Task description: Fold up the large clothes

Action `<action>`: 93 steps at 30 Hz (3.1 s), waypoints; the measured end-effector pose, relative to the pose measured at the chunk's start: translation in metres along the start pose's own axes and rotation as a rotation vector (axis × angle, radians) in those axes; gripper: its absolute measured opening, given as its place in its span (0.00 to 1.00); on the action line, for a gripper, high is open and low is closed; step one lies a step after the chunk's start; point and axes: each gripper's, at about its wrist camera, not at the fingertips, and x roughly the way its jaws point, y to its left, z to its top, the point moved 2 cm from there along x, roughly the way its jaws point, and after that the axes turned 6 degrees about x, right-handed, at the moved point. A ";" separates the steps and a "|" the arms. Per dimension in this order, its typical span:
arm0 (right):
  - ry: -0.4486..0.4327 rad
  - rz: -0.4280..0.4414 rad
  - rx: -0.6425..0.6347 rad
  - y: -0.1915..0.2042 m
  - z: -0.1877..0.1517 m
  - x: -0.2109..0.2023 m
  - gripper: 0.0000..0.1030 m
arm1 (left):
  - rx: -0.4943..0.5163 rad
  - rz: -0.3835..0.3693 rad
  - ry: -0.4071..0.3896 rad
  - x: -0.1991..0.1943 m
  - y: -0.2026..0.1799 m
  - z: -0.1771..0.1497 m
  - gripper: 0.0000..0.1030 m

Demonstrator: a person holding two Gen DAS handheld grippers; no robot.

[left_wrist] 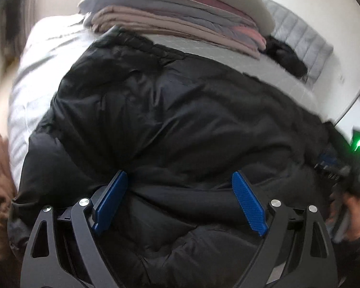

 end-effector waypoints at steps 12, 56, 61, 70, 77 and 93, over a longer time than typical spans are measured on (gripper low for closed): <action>-0.132 0.580 0.674 -0.171 -0.033 -0.094 0.94 | -0.404 -0.352 -0.225 -0.113 0.092 -0.039 0.85; 0.043 0.846 0.843 -0.215 -0.095 -0.059 0.12 | -0.695 -0.492 0.033 -0.038 0.127 -0.058 0.12; -0.007 0.903 0.794 -0.205 -0.092 -0.098 0.11 | -0.648 -0.520 0.000 -0.074 0.126 -0.049 0.12; 0.146 0.745 0.707 -0.203 -0.151 -0.114 0.19 | -0.631 -0.515 0.027 -0.109 0.143 -0.093 0.12; -0.095 0.384 0.650 -0.221 -0.124 -0.168 0.42 | -0.664 -0.514 0.042 -0.097 0.150 -0.109 0.30; 0.031 0.307 -0.115 0.101 0.029 -0.073 0.58 | -0.723 -0.488 -0.001 -0.068 0.158 -0.102 0.63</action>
